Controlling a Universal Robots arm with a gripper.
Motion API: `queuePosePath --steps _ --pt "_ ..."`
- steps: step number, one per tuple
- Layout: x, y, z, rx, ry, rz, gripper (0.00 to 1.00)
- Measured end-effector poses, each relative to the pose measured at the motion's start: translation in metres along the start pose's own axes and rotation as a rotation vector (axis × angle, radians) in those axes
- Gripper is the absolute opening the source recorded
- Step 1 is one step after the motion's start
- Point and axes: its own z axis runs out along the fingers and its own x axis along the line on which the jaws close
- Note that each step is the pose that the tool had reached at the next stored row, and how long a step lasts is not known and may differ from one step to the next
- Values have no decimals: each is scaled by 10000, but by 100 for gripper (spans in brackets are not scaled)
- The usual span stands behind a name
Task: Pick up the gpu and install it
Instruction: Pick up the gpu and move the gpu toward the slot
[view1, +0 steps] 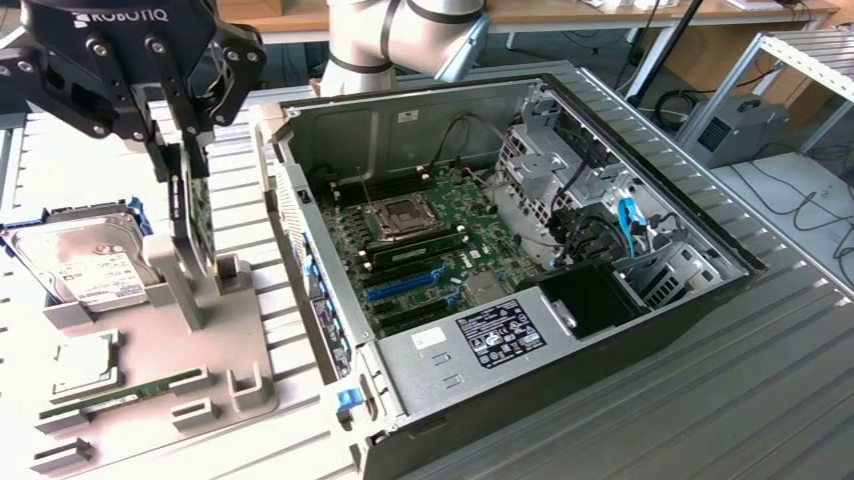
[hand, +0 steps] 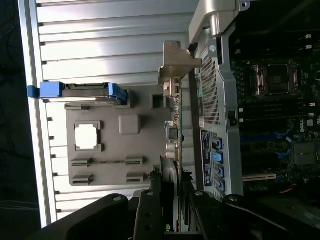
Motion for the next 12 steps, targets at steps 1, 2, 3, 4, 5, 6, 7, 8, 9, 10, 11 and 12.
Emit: queuePosePath --steps 1,2,3,4,5,6,7,8,9,10,11,12 --pt "0 0 -8 0 0 0 26" --pt "-1 1 -16 0 0 0 26" --pt "-1 1 -29 0 0 0 26" --pt "-1 2 -37 0 0 0 26" --pt "-1 2 -44 0 0 0 26" --pt "-2 2 -52 0 0 -1 26" --pt "-2 3 -59 0 0 0 26" --pt "-2 3 -67 0 0 0 26" --pt "-2 3 -74 -1 -1 0 26" --pt "-3 3 -80 -1 -1 0 26" --pt "-3 4 -88 -1 -1 0 26" --pt "-3 4 -95 -1 -1 0 26"
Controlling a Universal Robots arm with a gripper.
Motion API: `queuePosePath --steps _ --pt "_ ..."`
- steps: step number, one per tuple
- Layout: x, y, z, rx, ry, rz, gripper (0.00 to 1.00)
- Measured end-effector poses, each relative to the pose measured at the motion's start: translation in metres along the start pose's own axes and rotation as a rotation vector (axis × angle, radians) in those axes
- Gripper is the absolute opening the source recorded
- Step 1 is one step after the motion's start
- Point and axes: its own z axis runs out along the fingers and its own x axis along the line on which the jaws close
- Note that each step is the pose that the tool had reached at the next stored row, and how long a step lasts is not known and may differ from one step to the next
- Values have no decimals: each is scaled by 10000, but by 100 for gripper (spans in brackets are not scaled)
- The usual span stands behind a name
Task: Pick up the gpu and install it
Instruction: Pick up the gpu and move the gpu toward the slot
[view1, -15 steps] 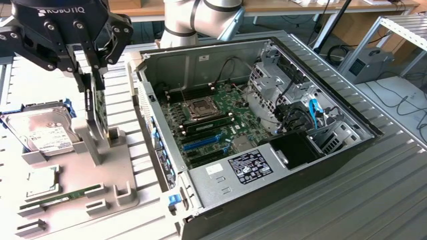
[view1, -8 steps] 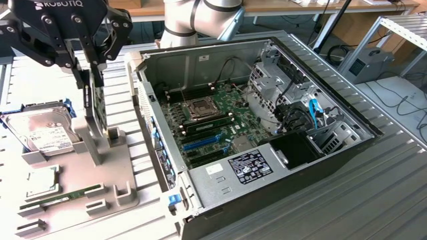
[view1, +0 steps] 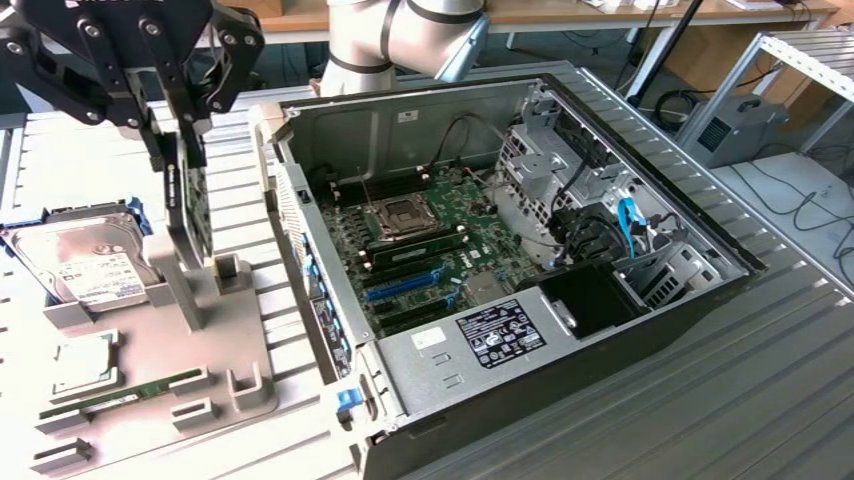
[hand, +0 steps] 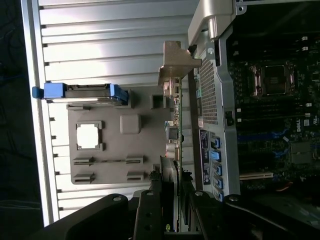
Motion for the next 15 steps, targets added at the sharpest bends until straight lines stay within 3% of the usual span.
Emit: queuePosePath --steps 15 --pt "-4 4 -95 1 1 0 26"
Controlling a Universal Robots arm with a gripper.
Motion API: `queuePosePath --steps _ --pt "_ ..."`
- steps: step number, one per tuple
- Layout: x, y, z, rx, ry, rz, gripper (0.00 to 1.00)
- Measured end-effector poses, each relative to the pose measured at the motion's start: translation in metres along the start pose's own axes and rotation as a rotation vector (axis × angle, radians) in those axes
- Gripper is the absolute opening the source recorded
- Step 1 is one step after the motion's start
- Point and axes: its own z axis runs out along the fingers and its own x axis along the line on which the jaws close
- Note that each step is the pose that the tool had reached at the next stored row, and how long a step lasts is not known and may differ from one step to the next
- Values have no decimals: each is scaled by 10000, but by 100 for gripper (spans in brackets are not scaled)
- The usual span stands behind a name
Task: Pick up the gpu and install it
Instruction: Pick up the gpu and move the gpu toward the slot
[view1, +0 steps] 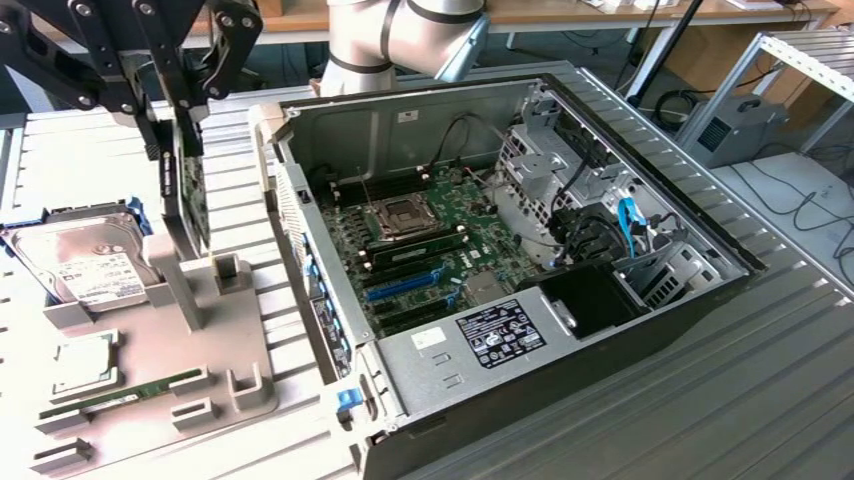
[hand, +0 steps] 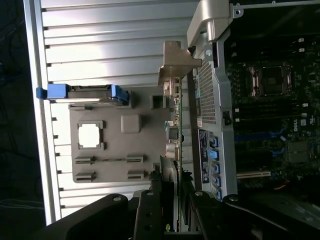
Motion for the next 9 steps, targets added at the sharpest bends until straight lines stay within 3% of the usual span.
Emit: queuePosePath --steps 9 --pt "-3 3 -85 0 0 0 26"
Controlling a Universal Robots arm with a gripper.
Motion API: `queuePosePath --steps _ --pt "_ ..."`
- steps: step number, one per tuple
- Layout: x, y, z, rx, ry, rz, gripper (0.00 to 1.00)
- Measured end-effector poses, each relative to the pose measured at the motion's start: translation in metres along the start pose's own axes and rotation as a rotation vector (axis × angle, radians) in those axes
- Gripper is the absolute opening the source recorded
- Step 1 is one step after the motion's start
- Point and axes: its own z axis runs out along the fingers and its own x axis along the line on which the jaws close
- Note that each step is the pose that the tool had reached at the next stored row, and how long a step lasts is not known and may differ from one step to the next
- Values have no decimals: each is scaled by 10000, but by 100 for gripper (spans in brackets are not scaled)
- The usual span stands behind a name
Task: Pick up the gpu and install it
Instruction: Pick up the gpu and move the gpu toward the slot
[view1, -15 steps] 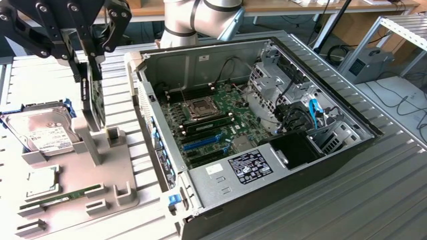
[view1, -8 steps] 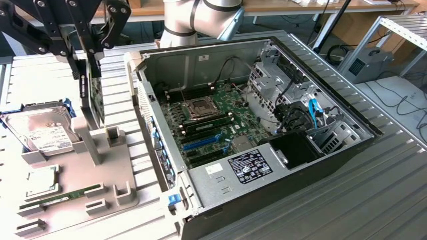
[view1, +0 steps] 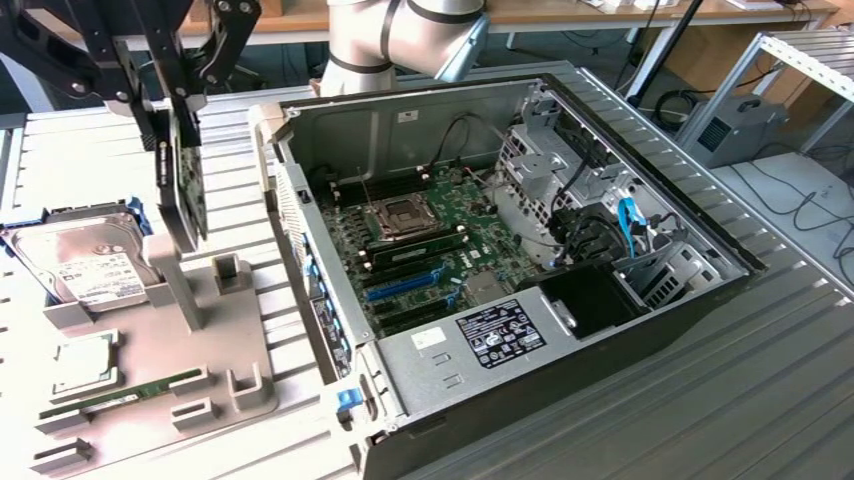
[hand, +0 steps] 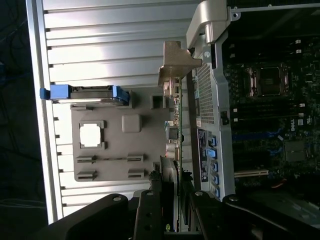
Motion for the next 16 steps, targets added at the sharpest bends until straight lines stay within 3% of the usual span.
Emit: queuePosePath --steps 16 --pt "-4 5 -113 0 0 0 26"
